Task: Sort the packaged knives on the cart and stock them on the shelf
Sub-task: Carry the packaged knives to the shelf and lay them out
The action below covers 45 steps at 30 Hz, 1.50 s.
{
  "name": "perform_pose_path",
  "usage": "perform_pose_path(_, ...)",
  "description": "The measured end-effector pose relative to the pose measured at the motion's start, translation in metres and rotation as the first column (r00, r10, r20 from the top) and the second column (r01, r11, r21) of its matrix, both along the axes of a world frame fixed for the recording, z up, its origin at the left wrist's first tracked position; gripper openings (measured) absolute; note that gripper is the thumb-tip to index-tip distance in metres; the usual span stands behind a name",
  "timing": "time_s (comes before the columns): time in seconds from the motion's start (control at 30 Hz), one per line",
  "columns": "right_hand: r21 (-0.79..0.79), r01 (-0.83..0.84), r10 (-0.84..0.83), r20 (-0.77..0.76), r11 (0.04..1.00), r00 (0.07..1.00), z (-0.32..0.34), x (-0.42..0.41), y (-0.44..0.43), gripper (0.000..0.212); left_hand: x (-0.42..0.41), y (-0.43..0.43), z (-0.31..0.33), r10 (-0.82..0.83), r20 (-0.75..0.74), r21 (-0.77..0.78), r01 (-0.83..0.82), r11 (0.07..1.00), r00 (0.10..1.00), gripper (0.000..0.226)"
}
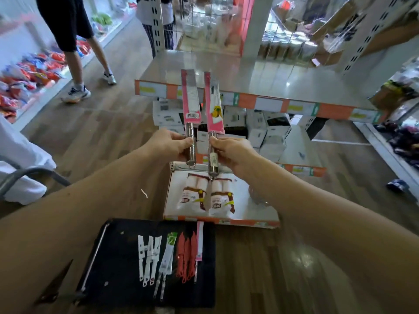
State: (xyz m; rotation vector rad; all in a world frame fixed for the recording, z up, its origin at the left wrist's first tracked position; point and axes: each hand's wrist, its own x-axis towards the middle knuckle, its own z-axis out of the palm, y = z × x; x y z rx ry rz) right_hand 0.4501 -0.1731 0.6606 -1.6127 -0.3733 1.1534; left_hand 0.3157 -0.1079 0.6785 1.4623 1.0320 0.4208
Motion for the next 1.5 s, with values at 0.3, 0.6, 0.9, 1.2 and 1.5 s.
perform_pose_path(0.3, 0.016, 0.068, -0.069, 0.069, 0.998, 0.995, 0.024, 0.003, 0.128, 0.026, 0.006, 0.132, 0.016, -0.073, -0.031, 0.018, 0.073, 0.997, 0.997, 0.014)
perform_pose_path(0.6, 0.005, 0.084, -0.084, 0.098, 0.996, 0.992, 0.033, 0.015, 0.245, 0.012, 0.028, 0.259, 0.033, -0.029, -0.061, 0.019, 0.030, 0.999, 0.998, 0.013)
perform_pose_path(0.9, -0.057, 0.021, -0.013, 0.132, 0.998, 0.991, 0.017, 0.021, 0.314, 0.011, 0.042, 0.324, 0.017, -0.201, -0.202, -0.012, 0.203, 0.979, 0.959, 0.017)
perform_pose_path(1.2, -0.090, 0.081, -0.065, 0.167, 0.993, 0.984, 0.000, 0.020, 0.330, 0.016, 0.033, 0.341, 0.004, -0.251, -0.155, -0.151, 0.228, 0.962, 0.956, 0.019)
perform_pose_path(1.5, -0.055, 0.118, -0.084, 0.427, 0.991, 0.900, -0.002, 0.008, 0.327, 0.015, 0.025, 0.347, -0.001, -0.207, -0.181, -0.077, 0.196, 0.978, 0.961, 0.019)
